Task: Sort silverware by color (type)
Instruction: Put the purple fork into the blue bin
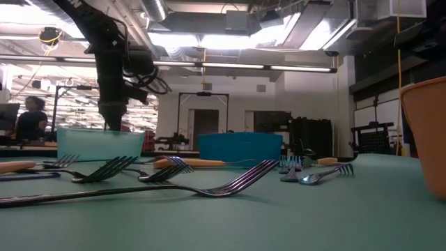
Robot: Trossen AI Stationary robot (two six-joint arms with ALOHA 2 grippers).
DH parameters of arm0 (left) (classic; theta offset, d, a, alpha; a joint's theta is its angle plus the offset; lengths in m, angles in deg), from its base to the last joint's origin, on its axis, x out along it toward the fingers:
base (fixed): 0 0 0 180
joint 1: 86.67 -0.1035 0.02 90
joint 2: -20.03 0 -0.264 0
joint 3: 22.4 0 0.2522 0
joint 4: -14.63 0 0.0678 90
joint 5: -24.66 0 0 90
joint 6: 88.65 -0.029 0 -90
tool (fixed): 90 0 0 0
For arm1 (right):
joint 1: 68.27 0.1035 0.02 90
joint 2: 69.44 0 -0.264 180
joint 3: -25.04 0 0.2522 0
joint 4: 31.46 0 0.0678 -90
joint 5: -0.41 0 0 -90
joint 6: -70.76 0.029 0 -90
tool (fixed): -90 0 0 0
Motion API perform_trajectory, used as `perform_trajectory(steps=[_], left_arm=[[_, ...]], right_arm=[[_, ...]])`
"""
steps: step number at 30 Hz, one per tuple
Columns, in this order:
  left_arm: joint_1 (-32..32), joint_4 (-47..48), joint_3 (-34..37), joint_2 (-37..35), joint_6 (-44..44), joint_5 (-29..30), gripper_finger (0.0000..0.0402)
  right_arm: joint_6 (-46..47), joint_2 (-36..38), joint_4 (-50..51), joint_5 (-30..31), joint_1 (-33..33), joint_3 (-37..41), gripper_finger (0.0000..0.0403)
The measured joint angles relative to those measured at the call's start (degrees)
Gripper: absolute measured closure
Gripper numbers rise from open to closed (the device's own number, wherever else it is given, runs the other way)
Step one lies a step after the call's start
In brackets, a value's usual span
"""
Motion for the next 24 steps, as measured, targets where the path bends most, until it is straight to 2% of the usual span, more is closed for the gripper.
perform_trajectory(steps=[10, 19, 24], left_arm=[[2.36, 0.01, 0.00, -6.60, 0.38, 0.02, 0.0354], [7.37, 0.20, 0.00, -12.70, 7.59, 0.04, 0.0354], [12.59, 0.32, 0.00, -14.87, 11.25, -0.37, 0.0354]], right_arm=[[0.00, 0.00, 0.00, 0.00, 0.00, 0.00, 0.0278], [0.00, 0.00, 0.00, 0.00, 0.00, 0.00, 0.0278], [-0.02, 0.00, 0.00, 0.00, 0.00, 0.00, 0.0278]])
